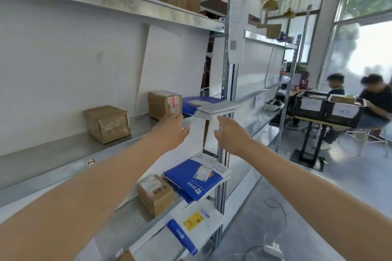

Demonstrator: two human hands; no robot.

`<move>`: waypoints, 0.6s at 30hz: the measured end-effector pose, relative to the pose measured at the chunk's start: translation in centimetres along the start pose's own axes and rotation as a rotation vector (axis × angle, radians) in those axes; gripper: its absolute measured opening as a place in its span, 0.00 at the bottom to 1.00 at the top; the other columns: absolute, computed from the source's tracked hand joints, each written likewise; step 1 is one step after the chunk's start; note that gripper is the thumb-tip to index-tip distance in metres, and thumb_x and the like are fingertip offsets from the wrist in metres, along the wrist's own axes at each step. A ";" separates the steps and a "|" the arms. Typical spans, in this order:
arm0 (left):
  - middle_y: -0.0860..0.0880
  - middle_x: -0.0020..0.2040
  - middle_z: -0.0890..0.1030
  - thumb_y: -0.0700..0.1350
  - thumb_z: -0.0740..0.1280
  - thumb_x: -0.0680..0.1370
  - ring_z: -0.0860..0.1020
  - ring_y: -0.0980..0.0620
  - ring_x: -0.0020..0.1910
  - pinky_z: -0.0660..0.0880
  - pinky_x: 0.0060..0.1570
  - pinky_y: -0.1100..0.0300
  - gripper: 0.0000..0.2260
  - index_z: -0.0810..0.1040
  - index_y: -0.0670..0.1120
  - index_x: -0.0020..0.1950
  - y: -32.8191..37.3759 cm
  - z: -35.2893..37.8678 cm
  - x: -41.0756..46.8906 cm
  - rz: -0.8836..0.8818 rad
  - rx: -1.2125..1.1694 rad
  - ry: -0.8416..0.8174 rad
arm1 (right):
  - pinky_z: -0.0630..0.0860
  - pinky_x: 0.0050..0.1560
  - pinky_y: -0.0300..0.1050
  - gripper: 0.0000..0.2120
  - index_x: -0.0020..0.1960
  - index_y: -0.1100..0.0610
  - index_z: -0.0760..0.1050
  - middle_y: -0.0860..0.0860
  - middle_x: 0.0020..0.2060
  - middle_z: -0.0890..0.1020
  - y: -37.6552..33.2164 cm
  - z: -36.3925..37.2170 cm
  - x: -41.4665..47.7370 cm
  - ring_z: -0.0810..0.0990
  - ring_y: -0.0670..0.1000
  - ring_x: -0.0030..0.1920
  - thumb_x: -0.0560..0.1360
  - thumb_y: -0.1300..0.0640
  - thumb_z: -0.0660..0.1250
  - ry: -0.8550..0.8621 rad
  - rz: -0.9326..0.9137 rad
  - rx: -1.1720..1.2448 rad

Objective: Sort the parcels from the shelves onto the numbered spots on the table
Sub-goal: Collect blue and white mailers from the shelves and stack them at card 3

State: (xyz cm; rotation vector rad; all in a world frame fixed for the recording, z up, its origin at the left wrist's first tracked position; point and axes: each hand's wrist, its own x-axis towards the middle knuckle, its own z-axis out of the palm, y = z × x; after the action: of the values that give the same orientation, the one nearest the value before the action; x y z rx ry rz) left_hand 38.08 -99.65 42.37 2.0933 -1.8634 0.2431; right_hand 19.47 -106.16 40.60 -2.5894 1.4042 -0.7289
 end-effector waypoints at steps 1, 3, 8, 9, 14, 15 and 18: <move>0.46 0.60 0.75 0.53 0.54 0.81 0.75 0.47 0.55 0.74 0.53 0.53 0.18 0.70 0.44 0.64 0.3 0.4 1.4 0.008 0.001 -0.004 | 0.71 0.57 0.49 0.13 0.61 0.59 0.69 0.56 0.58 0.74 1.1 -0.3 1.1 0.73 0.57 0.59 0.80 0.55 0.57 0.010 0.006 -0.010; 0.45 0.59 0.76 0.53 0.54 0.81 0.75 0.47 0.54 0.75 0.53 0.51 0.18 0.71 0.43 0.63 1.0 1.4 4.1 0.016 -0.003 0.004 | 0.72 0.59 0.50 0.15 0.63 0.60 0.68 0.57 0.61 0.74 3.1 -0.9 3.8 0.73 0.57 0.61 0.79 0.56 0.57 0.036 0.007 -0.015; 0.48 0.37 0.74 0.51 0.55 0.82 0.72 0.53 0.33 0.67 0.29 0.60 0.14 0.74 0.43 0.49 3.0 3.6 10.1 -0.097 -0.046 -0.016 | 0.72 0.59 0.50 0.16 0.65 0.59 0.69 0.56 0.60 0.74 7.6 -1.3 11.2 0.74 0.57 0.61 0.80 0.55 0.57 0.042 -0.036 0.061; 0.48 0.35 0.72 0.51 0.55 0.82 0.70 0.53 0.31 0.64 0.27 0.60 0.14 0.73 0.44 0.46 3.4 4.0 11.2 -0.127 -0.044 -0.022 | 0.70 0.60 0.50 0.17 0.67 0.59 0.67 0.56 0.63 0.73 8.3 -1.3 12.6 0.73 0.58 0.63 0.80 0.55 0.56 0.029 -0.040 0.063; 0.50 0.33 0.69 0.49 0.55 0.82 0.67 0.55 0.30 0.60 0.26 0.62 0.12 0.70 0.48 0.41 4.6 5.9 16.6 -0.289 -0.070 -0.017 | 0.69 0.63 0.50 0.22 0.71 0.63 0.63 0.60 0.67 0.71 12.7 -1.1 20.3 0.71 0.59 0.65 0.82 0.51 0.55 -0.070 -0.125 0.052; 0.51 0.34 0.69 0.49 0.54 0.83 0.68 0.54 0.31 0.61 0.28 0.62 0.13 0.70 0.48 0.41 4.9 5.9 17.5 -0.317 -0.077 -0.014 | 0.69 0.61 0.49 0.22 0.71 0.62 0.64 0.59 0.66 0.71 13.5 -1.0 21.8 0.72 0.58 0.64 0.82 0.50 0.55 -0.104 -0.146 0.037; 0.48 0.49 0.76 0.43 0.53 0.83 0.74 0.49 0.46 0.69 0.40 0.62 0.14 0.77 0.42 0.56 5.7 6.1 20.4 -0.450 -0.070 -0.060 | 0.70 0.61 0.49 0.24 0.70 0.63 0.64 0.60 0.66 0.72 15.3 -0.7 25.8 0.72 0.58 0.63 0.82 0.47 0.55 -0.219 -0.217 -0.027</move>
State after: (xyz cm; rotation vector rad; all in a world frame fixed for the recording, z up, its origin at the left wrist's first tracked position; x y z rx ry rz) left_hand 34.61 -121.35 44.32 2.4176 -1.3539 0.0053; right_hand 19.32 -135.74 45.66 -2.7711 1.0921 -0.4334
